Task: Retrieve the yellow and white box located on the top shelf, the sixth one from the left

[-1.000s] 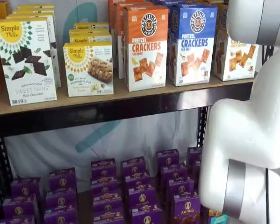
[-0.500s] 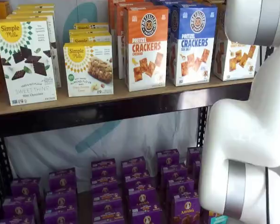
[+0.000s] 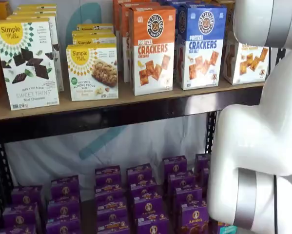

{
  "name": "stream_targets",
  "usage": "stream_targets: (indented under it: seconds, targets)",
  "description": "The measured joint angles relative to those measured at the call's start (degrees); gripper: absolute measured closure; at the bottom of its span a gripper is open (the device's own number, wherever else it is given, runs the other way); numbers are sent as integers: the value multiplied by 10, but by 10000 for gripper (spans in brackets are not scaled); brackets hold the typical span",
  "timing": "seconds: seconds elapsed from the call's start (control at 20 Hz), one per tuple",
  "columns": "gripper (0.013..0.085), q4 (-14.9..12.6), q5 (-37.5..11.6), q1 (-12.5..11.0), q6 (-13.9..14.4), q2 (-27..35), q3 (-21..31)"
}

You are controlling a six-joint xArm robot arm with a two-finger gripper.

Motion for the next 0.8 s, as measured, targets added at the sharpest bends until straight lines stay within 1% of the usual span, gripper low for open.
stream_targets:
  seconds: [0.2,0.3,0.65,0.75,0.8]
  targets:
    - [130,-15,10,1,-4,6,-9]
    - [130,-20,6,2,-6,4,-4]
    - [130,-22,-9,4,-7,-2,12]
    - [210,-21,-10,4,-7,-1,13]
    - [210,-20,-10,4,-7,-1,13]
